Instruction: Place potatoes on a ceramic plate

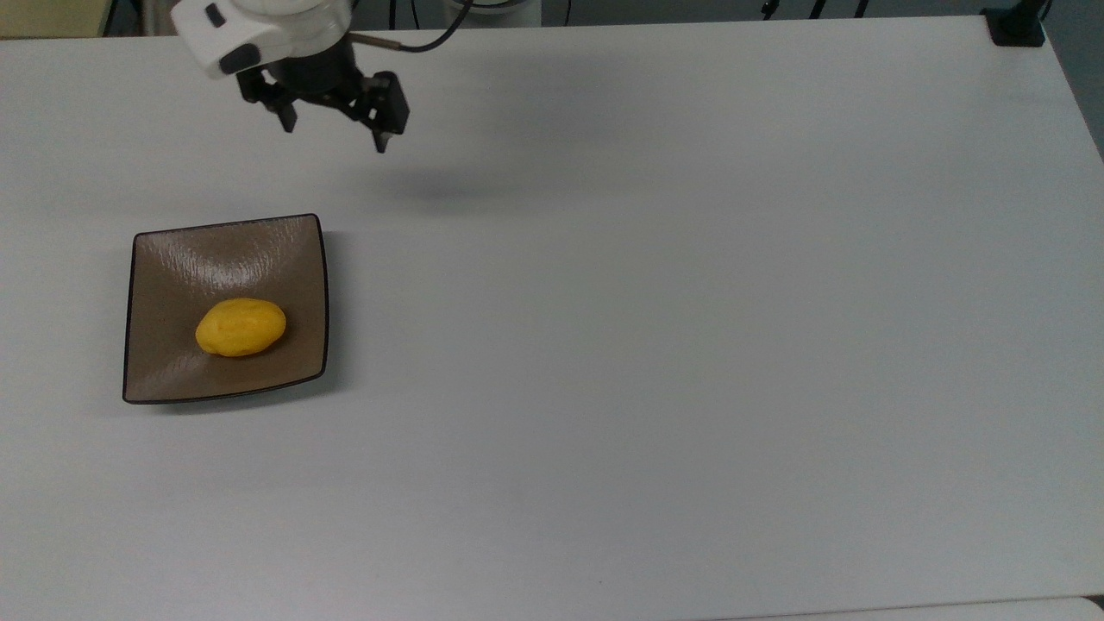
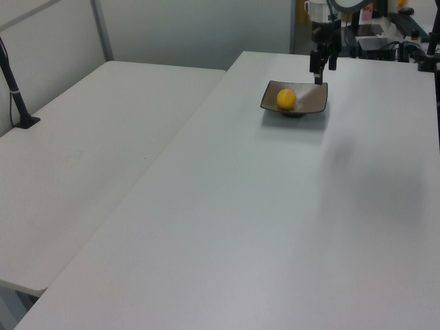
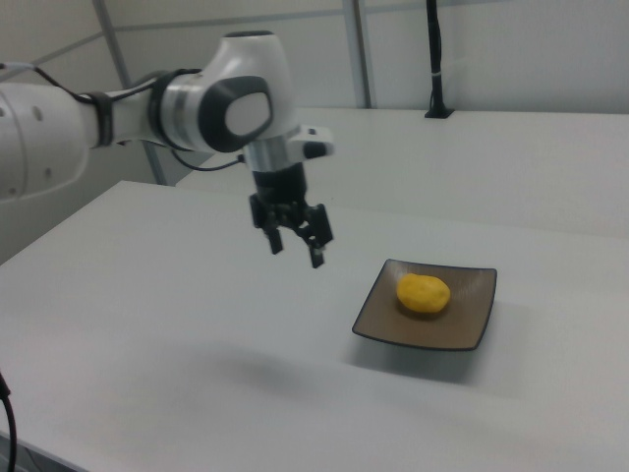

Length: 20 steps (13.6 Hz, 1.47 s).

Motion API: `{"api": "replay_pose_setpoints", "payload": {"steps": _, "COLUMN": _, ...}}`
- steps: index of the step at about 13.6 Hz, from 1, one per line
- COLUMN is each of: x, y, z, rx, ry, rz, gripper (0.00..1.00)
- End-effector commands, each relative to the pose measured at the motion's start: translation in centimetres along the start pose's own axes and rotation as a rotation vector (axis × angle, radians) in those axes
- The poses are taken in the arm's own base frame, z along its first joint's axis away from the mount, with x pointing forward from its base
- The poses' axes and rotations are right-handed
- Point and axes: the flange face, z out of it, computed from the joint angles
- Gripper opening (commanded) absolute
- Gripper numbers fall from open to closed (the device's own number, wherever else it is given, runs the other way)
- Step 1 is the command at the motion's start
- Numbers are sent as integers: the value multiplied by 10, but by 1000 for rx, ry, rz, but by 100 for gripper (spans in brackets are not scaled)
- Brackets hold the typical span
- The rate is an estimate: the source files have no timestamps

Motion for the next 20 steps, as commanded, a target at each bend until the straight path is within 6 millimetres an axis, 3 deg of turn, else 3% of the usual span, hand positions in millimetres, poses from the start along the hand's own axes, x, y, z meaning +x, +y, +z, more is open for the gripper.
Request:
{"api": "replay_pose_setpoints", "payload": {"steps": 1, "x": -47, "y": -41, "z": -27, "rx": 58, "ry": 33, "rz": -82, "gripper": 100}}
{"api": "replay_pose_setpoints", "payload": {"steps": 3, "x": -56, "y": -56, "z": -41, "rx": 82, "ry": 45, "rz": -115, "gripper": 100}}
{"api": "replay_pose_setpoints", "payload": {"steps": 6, "x": -61, "y": -73, "z": -47, "rx": 83, "ry": 44, "rz": -149, "gripper": 100}}
{"api": "replay_pose_setpoints", "payload": {"steps": 10, "x": -58, "y": -62, "z": -60, "rx": 137, "ry": 65, "rz": -116, "gripper": 100}}
{"api": "replay_pose_setpoints", "payload": {"steps": 20, "x": -57, "y": -62, "z": -56, "rx": 135, "ry": 47, "rz": -123, "gripper": 100}}
